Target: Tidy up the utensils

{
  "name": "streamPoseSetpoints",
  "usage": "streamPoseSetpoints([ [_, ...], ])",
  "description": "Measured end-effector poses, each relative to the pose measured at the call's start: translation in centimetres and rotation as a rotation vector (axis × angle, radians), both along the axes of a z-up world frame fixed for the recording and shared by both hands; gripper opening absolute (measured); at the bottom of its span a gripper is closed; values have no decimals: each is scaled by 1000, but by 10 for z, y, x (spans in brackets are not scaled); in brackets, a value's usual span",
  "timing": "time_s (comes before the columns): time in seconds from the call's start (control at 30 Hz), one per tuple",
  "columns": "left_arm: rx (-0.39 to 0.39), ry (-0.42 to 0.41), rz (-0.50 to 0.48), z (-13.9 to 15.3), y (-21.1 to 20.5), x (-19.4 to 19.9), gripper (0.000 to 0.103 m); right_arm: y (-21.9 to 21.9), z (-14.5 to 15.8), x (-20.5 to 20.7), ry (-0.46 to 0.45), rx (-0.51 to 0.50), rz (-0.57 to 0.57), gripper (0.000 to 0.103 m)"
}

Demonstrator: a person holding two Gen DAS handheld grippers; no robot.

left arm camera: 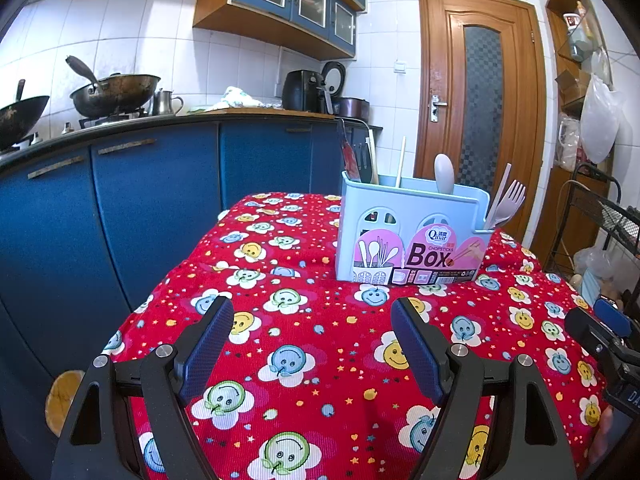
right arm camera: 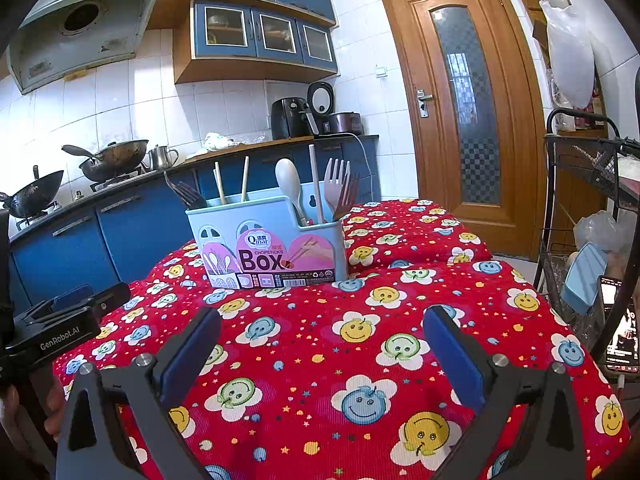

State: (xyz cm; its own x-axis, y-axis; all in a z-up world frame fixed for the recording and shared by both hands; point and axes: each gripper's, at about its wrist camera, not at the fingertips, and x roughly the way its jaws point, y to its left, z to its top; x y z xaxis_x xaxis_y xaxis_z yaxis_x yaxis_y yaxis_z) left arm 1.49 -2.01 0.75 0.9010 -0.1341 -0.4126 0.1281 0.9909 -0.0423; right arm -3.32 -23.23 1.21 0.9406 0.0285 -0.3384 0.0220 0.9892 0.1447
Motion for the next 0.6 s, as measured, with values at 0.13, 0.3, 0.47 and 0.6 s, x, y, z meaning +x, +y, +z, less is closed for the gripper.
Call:
streamPoseSetpoints([
  [0.13, 0, 0, 0, 0, 0, 0, 82, 0, 0, 0, 1, 1, 0, 103],
  [0.3, 0, 0, 0, 0, 0, 0, 82, 0, 0, 0, 1, 0, 0, 103],
  [0.47, -1, 3, 2, 0, 0, 0, 82, 0, 0, 0, 1, 1, 0, 103],
  [0.6, -1, 4, 3, 0, -1, 1, 82, 0, 0, 0, 1, 1, -1, 103],
])
